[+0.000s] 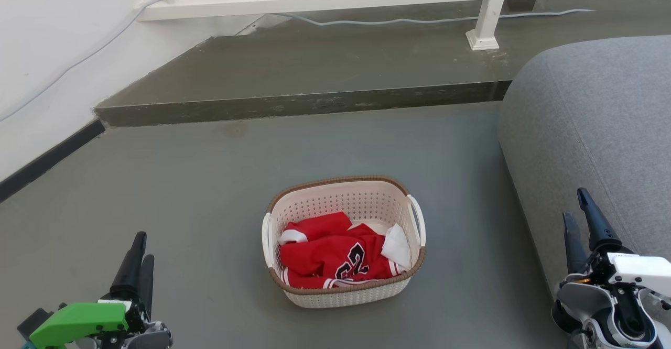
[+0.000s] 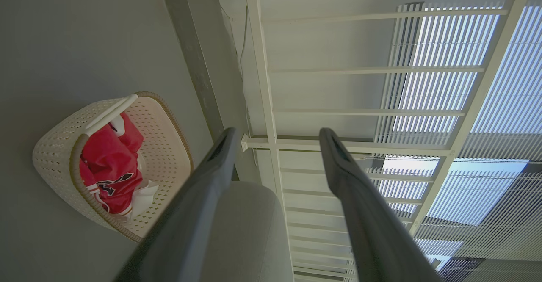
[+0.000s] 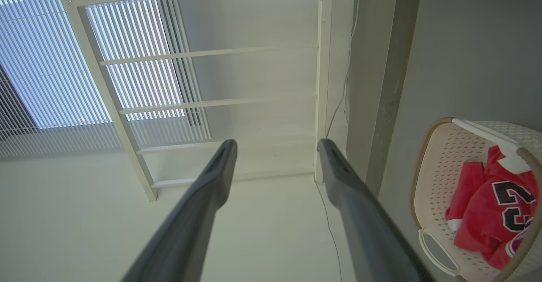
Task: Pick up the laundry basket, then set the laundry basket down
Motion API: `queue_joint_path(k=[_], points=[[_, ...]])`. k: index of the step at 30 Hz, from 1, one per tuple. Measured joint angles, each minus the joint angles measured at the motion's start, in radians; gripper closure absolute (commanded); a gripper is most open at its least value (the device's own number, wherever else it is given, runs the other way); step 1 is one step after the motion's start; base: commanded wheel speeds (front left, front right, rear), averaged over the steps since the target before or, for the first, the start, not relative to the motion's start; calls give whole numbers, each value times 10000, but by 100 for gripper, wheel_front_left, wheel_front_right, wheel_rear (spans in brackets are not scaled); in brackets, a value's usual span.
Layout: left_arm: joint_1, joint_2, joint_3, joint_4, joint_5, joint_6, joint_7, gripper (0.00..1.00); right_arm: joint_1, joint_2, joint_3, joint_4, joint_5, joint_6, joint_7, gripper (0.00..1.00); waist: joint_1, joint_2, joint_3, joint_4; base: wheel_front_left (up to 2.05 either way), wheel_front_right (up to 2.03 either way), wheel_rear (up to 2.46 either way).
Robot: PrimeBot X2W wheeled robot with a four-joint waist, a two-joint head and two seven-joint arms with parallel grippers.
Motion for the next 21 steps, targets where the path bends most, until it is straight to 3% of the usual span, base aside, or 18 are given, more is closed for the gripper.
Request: queue_joint_path(k=[14,21], points=[[-185,67,-270,-221,832,-2,-441,0,-36,-194,132,-148,-746,0,-332,0,1,0,30,4,0,0,0],[-320,303,-550,-360,1879,-2,-688,0,-127,-458,332,-232,-1538,0,-667,0,1,0,44,7,0,0,0]])
